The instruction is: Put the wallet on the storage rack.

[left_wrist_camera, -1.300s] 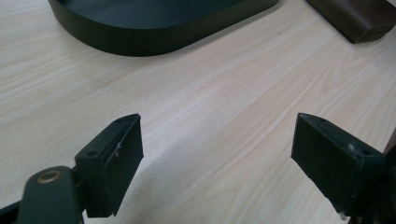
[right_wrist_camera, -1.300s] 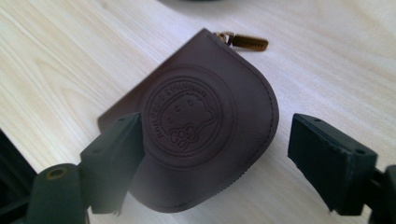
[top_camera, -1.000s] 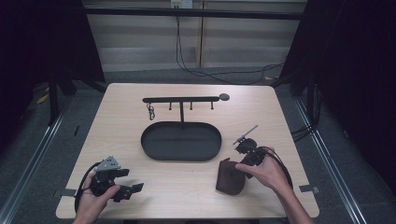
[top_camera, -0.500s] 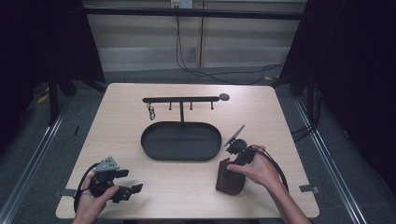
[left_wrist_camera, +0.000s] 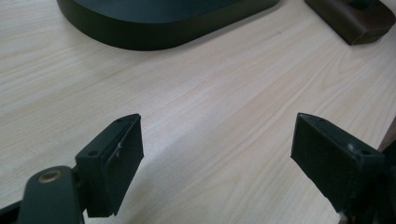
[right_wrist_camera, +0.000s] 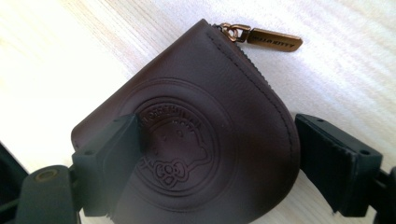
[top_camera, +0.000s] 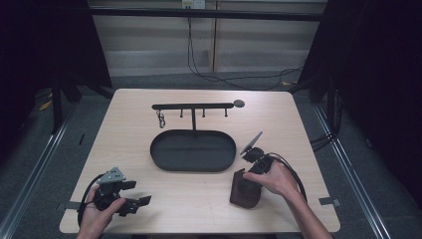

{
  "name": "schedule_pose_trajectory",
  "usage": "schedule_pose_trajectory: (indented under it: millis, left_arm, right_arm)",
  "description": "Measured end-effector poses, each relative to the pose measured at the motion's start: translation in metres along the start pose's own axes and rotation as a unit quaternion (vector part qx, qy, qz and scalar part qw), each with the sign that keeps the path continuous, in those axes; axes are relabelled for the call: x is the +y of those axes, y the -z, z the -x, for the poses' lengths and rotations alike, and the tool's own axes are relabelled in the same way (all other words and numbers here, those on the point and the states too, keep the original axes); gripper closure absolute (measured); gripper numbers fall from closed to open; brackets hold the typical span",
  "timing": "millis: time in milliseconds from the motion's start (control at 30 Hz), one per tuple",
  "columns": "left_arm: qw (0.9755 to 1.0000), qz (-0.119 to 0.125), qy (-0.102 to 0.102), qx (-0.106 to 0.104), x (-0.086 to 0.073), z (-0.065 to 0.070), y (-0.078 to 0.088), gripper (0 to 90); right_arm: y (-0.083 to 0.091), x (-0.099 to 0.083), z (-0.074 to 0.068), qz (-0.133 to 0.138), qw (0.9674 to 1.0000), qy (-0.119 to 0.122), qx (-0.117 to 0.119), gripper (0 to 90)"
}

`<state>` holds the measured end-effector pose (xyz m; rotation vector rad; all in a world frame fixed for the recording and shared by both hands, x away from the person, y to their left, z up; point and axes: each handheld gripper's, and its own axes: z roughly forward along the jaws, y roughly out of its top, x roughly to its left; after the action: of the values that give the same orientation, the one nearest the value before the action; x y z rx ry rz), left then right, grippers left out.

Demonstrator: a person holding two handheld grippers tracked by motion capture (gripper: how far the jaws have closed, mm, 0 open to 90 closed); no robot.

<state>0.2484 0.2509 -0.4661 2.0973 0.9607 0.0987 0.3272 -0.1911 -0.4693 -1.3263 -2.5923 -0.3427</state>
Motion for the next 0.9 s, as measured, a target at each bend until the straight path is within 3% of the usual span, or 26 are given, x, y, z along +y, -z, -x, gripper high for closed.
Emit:
schedule_pose_trajectory:
  millis: [33,167,467,500,667,767,900]
  left_arm:
    - [1.0000,0.000,0.001,0.001,0.000,0.000,0.000,16.8]
    - [1.0000,0.001,-0.003,0.000,0.000,0.001,-0.001,16.8]
    - [1.0000,0.001,-0.003,-0.003,0.000,0.001,0.000,16.8]
    - [1.0000,0.001,-0.003,-0.001,0.000,0.001,-0.001,16.7]
    - [1.0000,0.001,-0.002,-0.002,0.000,0.000,0.000,16.8]
    - [1.0000,0.000,-0.003,0.002,0.000,-0.001,0.000,16.7]
    - [1.0000,0.001,-0.003,-0.002,0.000,0.000,0.000,16.8]
  right_arm:
    - [0.000,0.000,0.002,-0.003,0.9999,-0.004,0.013,16.7]
    - [-0.001,0.002,0.006,-0.008,0.9997,-0.001,0.024,16.5]
    - [-0.001,0.004,0.007,-0.016,0.9994,0.004,0.030,18.2]
    - [0.000,0.004,0.008,-0.014,0.9992,-0.007,0.036,19.4]
    - [0.002,0.002,0.009,-0.006,0.9992,-0.015,0.036,23.7]
    - [0.009,-0.001,0.009,0.007,0.9992,-0.028,0.026,33.0]
    - [0.011,-0.002,0.009,0.009,0.9993,-0.031,0.020,37.0]
